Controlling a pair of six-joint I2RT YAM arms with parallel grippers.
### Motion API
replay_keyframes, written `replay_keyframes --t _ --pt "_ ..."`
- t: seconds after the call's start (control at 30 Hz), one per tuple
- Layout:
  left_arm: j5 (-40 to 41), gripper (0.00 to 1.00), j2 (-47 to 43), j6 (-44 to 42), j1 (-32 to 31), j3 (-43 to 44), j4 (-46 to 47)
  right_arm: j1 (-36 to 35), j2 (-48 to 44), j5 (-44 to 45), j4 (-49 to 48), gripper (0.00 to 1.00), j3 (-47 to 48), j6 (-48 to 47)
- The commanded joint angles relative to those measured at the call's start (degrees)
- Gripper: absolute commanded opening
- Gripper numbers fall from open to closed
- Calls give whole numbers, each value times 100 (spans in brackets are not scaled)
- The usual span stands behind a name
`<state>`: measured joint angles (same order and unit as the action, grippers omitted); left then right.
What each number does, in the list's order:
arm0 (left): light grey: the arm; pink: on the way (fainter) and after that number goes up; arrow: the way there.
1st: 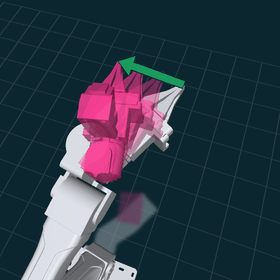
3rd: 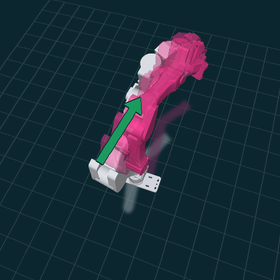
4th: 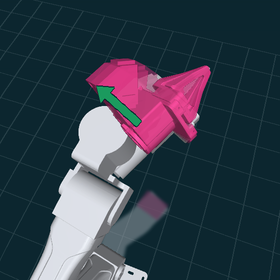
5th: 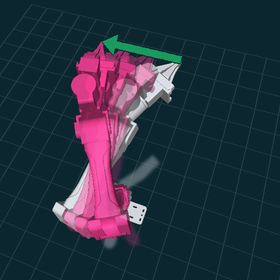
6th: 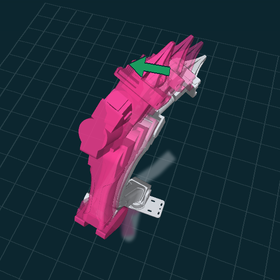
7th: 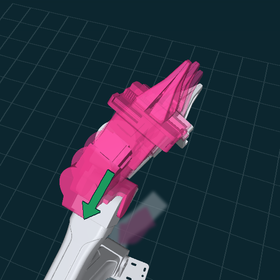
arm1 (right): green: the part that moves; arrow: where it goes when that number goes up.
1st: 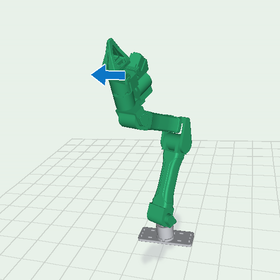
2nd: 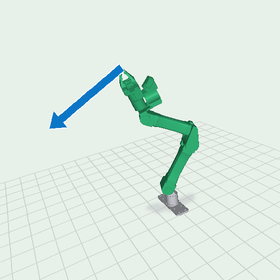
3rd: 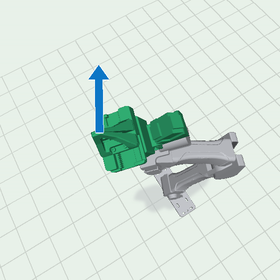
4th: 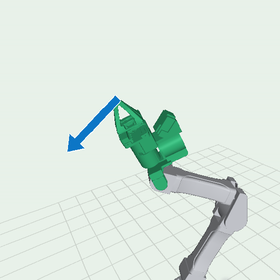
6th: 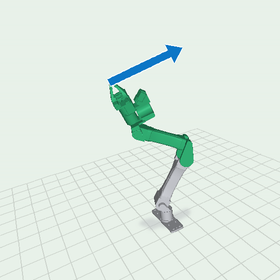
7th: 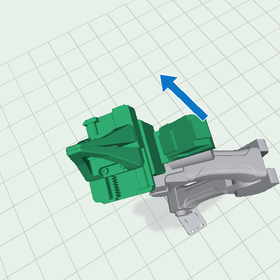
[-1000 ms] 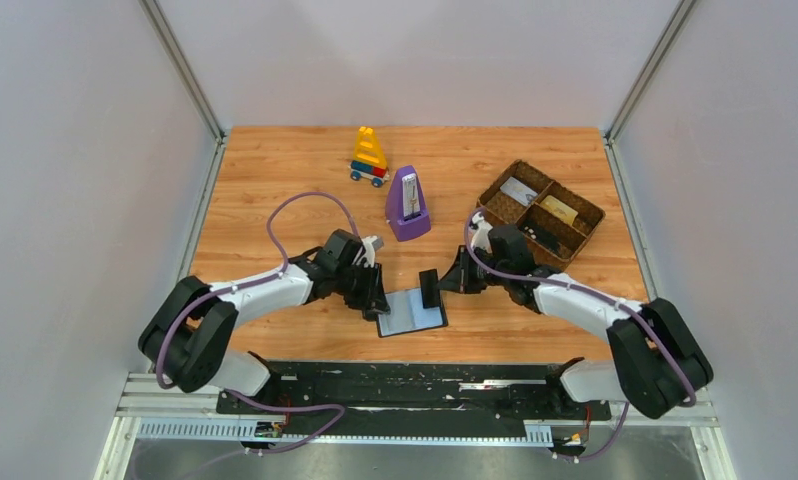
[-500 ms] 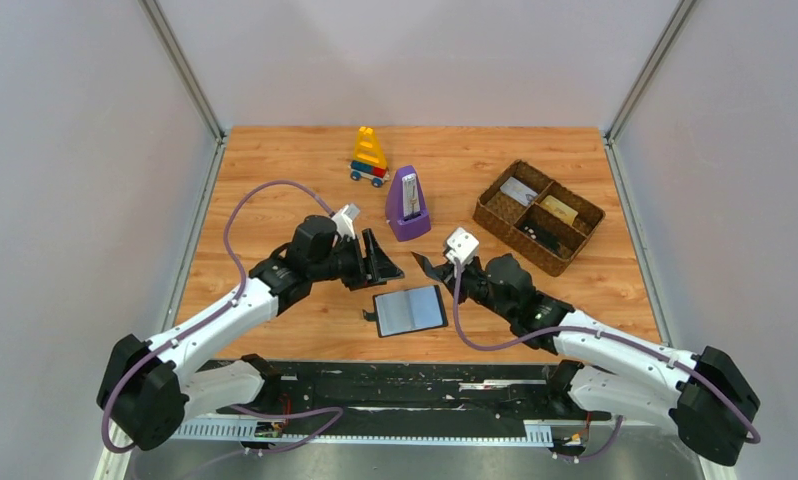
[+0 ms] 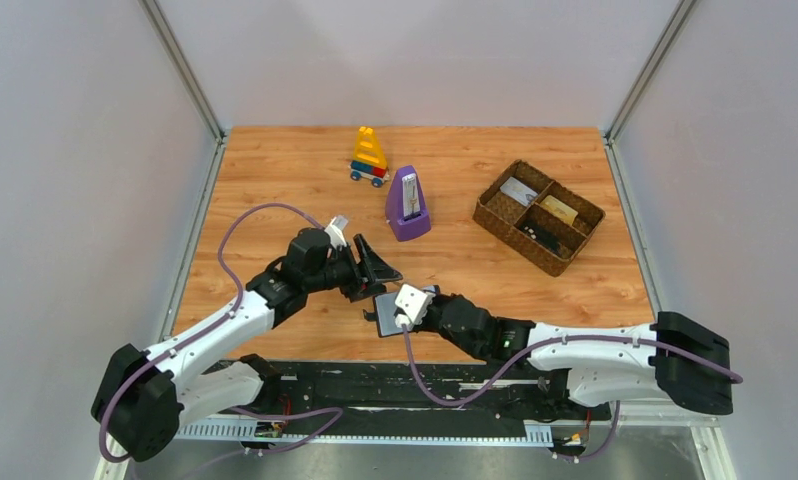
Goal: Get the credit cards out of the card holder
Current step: Remove the credit card from the card holder.
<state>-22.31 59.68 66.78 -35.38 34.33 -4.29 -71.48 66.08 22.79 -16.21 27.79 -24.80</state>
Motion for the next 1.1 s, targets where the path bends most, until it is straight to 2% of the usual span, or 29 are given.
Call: replay_keyframes --t 0.0,0.4,0.43,0.47,0.57,0.67,0.77,0.9,1.07 --pt "72 70 -203 272 38 -123 349 -313 110 681 -603 0 220 -340" --pt "-54 38 -228 753 36 -635 1142 -660 372 1003 -750 0 254 -398" --pt "-72 33 -218 777 38 -677 1186 -665 392 1008 -778 0 233 -389" --pt "-94 30 -214 826 39 -697 1260 -665 410 1008 -786 1 223 -374" --pt "-81 12 -244 856 33 -791 1399 -665 440 977 -701 9 217 -273" --pt "-44 0 -254 671 43 -807 1464 -661 390 880 -335 18 288 -11" --pt "-48 0 -232 357 42 -790 1529 -657 182 683 -212 29 218 218" --pt "-46 0 -234 -196 47 -787 1694 -465 -378 290 324 42 288 1006" --pt "-258 0 -297 -941 48 -787 1812 333 -1092 -621 1186 45 558 2295"
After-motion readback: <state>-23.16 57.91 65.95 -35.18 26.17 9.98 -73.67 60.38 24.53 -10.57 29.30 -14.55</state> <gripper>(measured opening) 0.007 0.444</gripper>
